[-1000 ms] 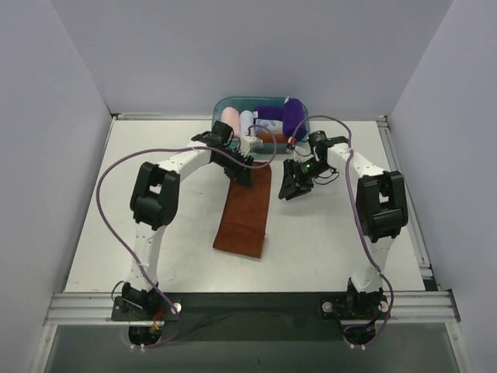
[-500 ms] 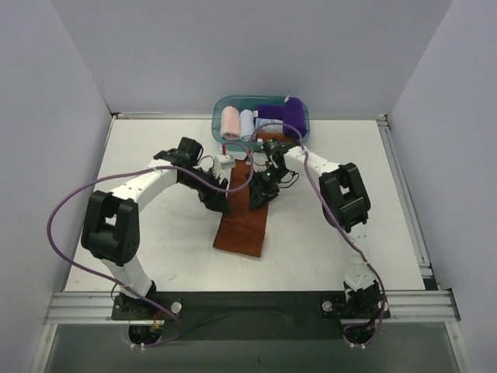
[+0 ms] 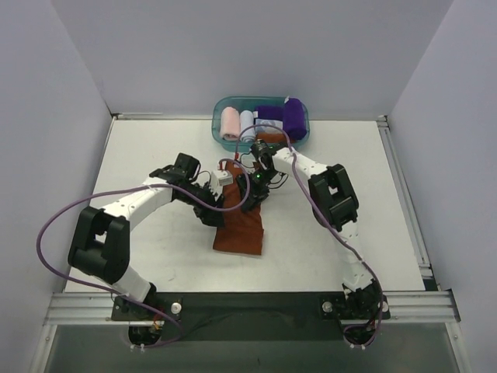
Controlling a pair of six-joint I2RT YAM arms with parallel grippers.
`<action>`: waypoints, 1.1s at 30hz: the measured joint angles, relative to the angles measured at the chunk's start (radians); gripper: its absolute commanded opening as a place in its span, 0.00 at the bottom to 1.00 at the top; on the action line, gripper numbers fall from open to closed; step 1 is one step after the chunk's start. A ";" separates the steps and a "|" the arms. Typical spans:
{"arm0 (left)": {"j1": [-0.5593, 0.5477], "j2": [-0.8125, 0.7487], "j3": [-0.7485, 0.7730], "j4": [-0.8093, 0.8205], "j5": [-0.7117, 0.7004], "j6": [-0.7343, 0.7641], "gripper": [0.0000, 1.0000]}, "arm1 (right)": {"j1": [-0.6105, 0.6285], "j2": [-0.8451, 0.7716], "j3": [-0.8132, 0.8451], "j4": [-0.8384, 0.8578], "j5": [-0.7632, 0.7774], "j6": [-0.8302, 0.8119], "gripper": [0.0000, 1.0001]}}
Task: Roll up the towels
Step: Roll the towel
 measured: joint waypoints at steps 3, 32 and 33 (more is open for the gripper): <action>-0.003 0.034 0.010 0.009 -0.018 0.002 0.65 | 0.003 -0.008 -0.005 0.000 0.012 -0.013 0.38; 0.056 0.100 -0.097 0.166 -0.035 -0.164 0.00 | -0.154 -0.316 -0.201 -0.043 -0.177 0.077 0.37; 0.056 0.110 -0.097 0.175 -0.037 -0.174 0.00 | -0.140 -0.320 -0.210 -0.032 -0.202 0.090 0.35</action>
